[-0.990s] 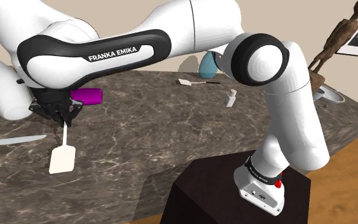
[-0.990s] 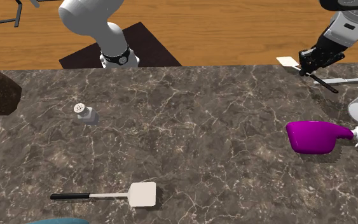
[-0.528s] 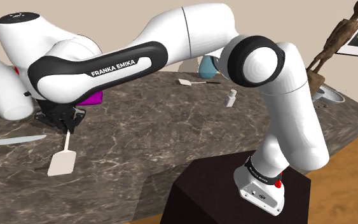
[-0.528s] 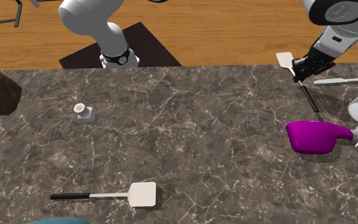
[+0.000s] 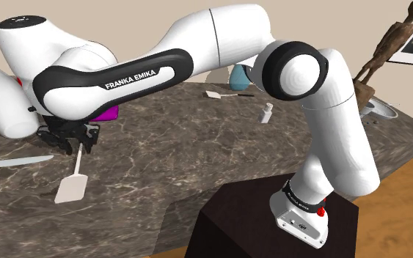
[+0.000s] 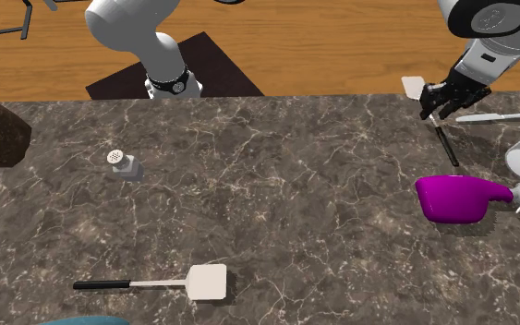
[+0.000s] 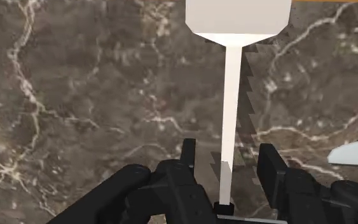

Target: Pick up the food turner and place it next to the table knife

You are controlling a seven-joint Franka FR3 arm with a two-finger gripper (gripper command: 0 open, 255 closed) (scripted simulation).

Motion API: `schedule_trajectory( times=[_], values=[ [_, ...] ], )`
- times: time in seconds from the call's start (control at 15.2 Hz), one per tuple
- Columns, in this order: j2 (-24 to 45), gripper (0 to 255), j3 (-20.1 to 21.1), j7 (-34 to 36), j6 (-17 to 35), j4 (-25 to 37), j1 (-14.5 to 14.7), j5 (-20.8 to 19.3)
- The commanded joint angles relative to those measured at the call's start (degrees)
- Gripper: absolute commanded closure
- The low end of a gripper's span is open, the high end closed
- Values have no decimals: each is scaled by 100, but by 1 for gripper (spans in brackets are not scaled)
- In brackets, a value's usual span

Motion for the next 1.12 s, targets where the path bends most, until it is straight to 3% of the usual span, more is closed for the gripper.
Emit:
schedule_trajectory(
  times=[0.0, 0.26, 0.53, 1.06],
  values=[
    [0, 0, 0, 0, 0, 0, 0, 0],
    [0, 0, 0, 0, 0, 0, 0, 0],
    [-181, 0, 55, -74, -600, 437, 56, 84],
    [-181, 0, 55, -74, -600, 437, 56, 84]
  ],
)
